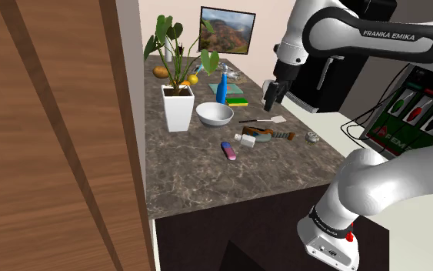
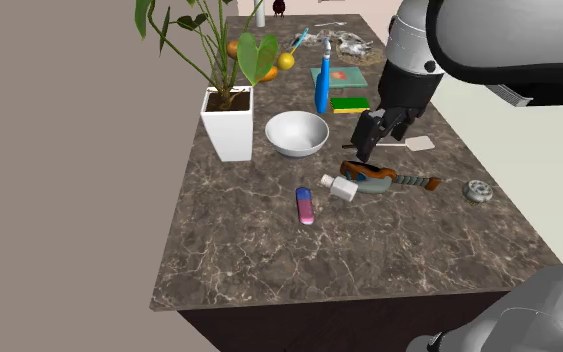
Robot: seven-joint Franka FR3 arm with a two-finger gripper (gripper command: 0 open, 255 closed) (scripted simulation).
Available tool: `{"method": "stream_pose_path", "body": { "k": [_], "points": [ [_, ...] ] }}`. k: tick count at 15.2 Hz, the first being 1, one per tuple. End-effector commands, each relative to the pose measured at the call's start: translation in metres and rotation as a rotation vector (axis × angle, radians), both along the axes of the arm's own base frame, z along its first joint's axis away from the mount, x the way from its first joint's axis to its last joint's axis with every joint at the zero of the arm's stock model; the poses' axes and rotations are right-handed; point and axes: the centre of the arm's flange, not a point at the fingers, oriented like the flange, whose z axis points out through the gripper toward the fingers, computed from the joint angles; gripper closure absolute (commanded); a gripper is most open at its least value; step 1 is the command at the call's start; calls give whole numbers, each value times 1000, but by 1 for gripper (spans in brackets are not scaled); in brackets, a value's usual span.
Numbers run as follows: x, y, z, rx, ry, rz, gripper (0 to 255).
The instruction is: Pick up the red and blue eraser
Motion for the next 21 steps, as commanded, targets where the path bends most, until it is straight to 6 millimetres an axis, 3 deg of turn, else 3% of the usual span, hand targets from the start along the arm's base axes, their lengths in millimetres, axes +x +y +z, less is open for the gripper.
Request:
{"method": "stream_pose_path", "body": {
  "k": [1,19,21],
  "points": [
    [0,0,0,0,0,0,0],
    [104,61,-201,57,-38,-564,0],
    [105,61,-207,58,-38,-567,0]
  ]
}}
